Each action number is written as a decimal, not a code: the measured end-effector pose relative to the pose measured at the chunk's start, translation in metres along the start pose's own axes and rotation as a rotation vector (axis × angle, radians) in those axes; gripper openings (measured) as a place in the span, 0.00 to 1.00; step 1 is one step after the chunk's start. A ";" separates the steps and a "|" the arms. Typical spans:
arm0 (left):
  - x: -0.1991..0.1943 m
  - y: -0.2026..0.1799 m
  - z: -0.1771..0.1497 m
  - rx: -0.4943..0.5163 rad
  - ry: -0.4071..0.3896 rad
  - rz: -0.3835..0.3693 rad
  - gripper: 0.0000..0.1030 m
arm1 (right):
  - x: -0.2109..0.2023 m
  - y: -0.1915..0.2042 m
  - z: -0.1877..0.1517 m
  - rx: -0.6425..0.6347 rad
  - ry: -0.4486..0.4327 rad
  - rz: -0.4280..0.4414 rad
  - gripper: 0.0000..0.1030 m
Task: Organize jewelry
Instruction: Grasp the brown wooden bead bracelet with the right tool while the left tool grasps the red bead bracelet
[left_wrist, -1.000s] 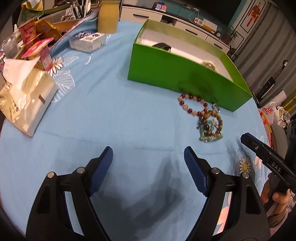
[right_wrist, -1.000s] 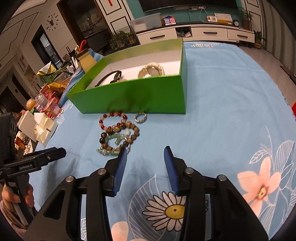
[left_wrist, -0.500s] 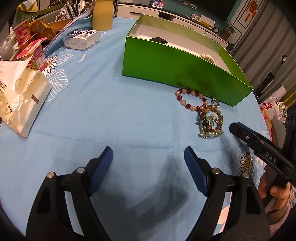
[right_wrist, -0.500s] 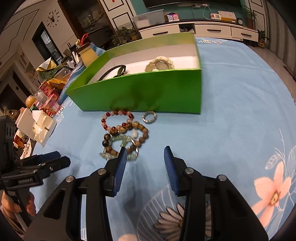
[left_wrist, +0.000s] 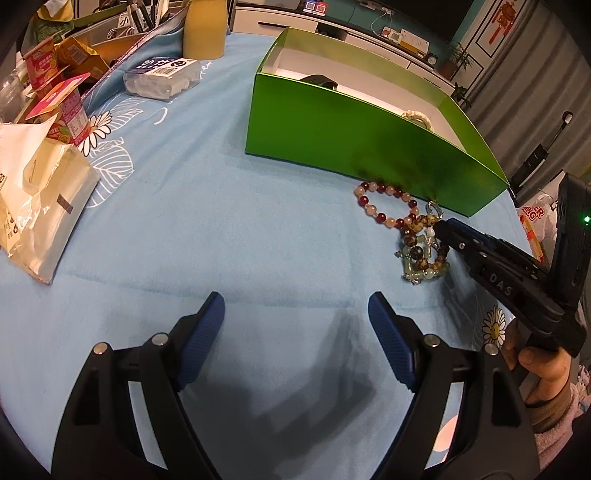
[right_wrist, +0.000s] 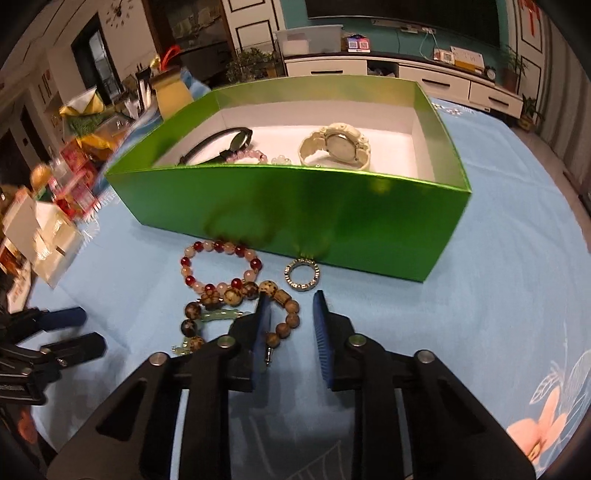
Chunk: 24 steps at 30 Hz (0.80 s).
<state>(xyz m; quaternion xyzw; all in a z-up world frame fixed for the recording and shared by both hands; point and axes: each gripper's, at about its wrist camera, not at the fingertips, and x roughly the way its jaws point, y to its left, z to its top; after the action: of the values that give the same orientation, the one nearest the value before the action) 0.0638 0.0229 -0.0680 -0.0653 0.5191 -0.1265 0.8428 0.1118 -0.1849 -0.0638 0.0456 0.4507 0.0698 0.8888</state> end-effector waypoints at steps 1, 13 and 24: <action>0.000 -0.001 0.001 0.000 -0.001 -0.002 0.79 | 0.001 0.001 0.001 -0.013 -0.002 -0.008 0.20; 0.007 -0.015 0.014 0.033 -0.002 -0.005 0.79 | -0.011 0.020 -0.013 -0.140 -0.045 -0.009 0.07; 0.013 -0.050 0.037 0.201 -0.044 -0.009 0.79 | -0.098 -0.005 0.000 -0.031 -0.237 0.146 0.07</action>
<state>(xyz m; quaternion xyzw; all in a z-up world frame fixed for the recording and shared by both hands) 0.0953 -0.0290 -0.0499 0.0146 0.4850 -0.1803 0.8556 0.0549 -0.2057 0.0132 0.0725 0.3368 0.1353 0.9290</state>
